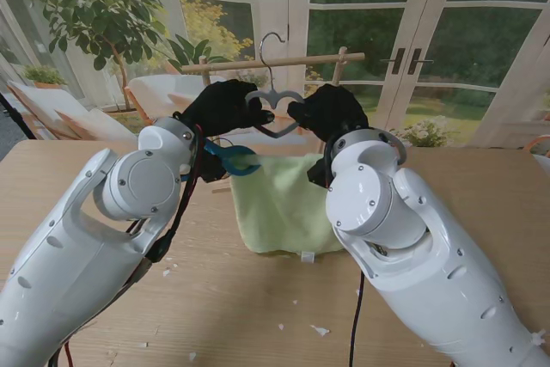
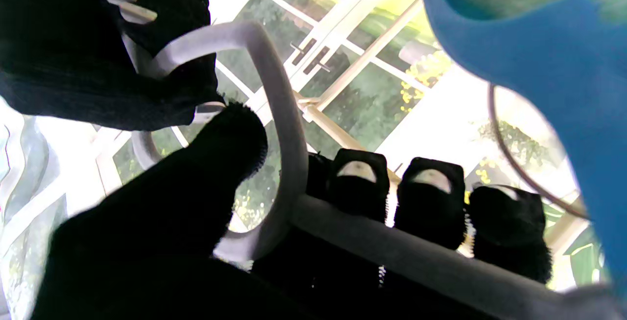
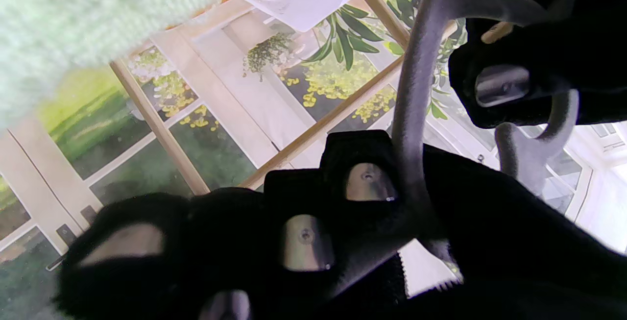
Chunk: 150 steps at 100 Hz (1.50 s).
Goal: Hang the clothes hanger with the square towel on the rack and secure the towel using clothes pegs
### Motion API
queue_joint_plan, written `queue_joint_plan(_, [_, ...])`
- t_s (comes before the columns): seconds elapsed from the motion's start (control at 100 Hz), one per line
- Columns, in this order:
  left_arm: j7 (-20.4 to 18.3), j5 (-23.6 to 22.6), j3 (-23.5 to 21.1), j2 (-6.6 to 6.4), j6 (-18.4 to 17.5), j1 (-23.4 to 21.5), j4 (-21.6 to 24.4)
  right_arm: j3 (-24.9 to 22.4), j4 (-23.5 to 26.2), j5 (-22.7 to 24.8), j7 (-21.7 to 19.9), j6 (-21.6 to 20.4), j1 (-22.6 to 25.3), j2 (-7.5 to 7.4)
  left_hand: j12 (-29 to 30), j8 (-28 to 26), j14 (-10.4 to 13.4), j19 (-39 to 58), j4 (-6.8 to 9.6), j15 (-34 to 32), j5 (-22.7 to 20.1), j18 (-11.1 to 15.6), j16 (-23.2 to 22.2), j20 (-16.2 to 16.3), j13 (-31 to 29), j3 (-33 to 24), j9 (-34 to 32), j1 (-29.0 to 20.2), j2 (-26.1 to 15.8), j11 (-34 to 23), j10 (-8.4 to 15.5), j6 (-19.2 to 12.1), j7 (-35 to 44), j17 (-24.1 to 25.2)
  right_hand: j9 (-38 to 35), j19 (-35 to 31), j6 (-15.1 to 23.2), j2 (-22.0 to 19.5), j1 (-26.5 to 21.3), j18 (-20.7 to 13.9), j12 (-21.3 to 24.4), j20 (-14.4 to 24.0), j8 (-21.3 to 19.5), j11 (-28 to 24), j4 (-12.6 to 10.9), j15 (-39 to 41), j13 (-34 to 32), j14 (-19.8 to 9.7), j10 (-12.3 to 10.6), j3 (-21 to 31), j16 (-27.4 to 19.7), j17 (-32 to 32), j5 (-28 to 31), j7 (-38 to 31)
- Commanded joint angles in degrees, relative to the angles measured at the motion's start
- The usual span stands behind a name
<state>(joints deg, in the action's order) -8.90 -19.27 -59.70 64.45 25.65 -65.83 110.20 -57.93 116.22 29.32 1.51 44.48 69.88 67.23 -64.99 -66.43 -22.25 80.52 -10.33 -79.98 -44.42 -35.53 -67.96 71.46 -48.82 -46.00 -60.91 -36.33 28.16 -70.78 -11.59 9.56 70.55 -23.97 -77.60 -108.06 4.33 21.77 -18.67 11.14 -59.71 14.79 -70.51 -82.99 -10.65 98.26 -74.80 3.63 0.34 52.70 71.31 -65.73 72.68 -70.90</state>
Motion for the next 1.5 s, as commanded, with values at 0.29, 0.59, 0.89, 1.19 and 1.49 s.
queue_joint_plan(0.29, [1.9,0.7,0.6,1.56,1.1,-0.6,-0.5,0.2,-0.4,0.1,-0.5,-0.8,0.1,0.48,-2.0,-13.4,2.5,31.0,4.24,-20.5,-17.9,-4.5,4.8,-6.6,-23.3,-3.2,-16.2,6.6,-6.5,-16.8,4.9,-1.2,6.4,-35.8,-5.3,-11.9,0.6,-4.0,0.9,-18.2,0.3,57.8,-1.8,-4.2,-2.5,7.4,-0.4,-5.7,2.2,-0.4,1.3,-6.2,2.6,0.9])
queue_joint_plan(0.59, [2.0,2.2,0.7,1.75,4.5,-0.7,0.6,0.3,-0.7,0.2,0.0,-1.3,-0.1,0.62,0.2,-15.5,12.6,39.5,4.97,-28.7,-19.1,5.5,8.4,3.6,-23.6,-1.6,-16.0,7.3,-7.0,-19.3,8.1,-3.2,5.8,-36.8,-4.7,-11.9,1.3,-4.9,1.6,-16.6,1.2,52.8,-1.2,0.2,-0.1,7.0,-0.3,-3.2,3.1,-3.2,-4.6,-6.0,0.3,3.5])
queue_joint_plan(0.89, [-0.4,1.8,-0.5,0.84,2.4,-2.0,1.6,0.7,-1.6,0.3,3.2,0.2,-0.5,1.79,2.4,-9.6,-0.1,32.3,3.78,-7.9,-10.9,-1.8,8.0,-15.4,-22.3,-0.1,-11.9,6.2,-5.7,1.4,1.5,-3.7,-3.0,-36.9,-5.4,-11.9,0.7,-6.3,-1.4,-17.9,0.4,56.9,-1.7,-2.2,0.6,8.1,-0.1,-4.7,2.6,-4.5,-1.8,-6.1,0.7,1.2])
queue_joint_plan(1.19, [-2.1,2.4,-1.2,0.37,3.1,-2.3,2.8,0.6,-3.1,1.6,7.0,2.8,-0.7,3.05,25.0,20.1,-8.9,13.0,4.37,22.0,-11.0,-4.5,17.3,-21.2,-17.2,3.0,-8.7,5.7,-6.1,31.4,-4.7,4.6,-23.1,-28.5,-5.3,-11.9,0.2,-7.2,-2.3,-18.6,0.4,58.2,-1.9,-2.9,0.4,7.9,-0.2,-5.7,2.2,-5.1,-0.2,-6.2,0.6,0.5])
queue_joint_plan(1.49, [-4.0,2.4,-1.5,-0.16,3.1,-1.6,2.7,-0.3,-4.5,3.5,9.6,3.0,-0.2,3.51,13.4,14.0,-1.8,23.3,3.32,5.3,-9.6,-4.5,12.9,-21.5,-21.5,0.7,-11.6,5.5,-2.9,9.0,1.6,2.9,-10.5,-33.5,-5.3,-11.9,0.1,-7.4,-2.4,-18.6,0.5,58.5,-2.0,-3.2,0.3,7.9,-0.2,-5.9,2.2,-5.1,0.2,-6.2,0.5,0.4])
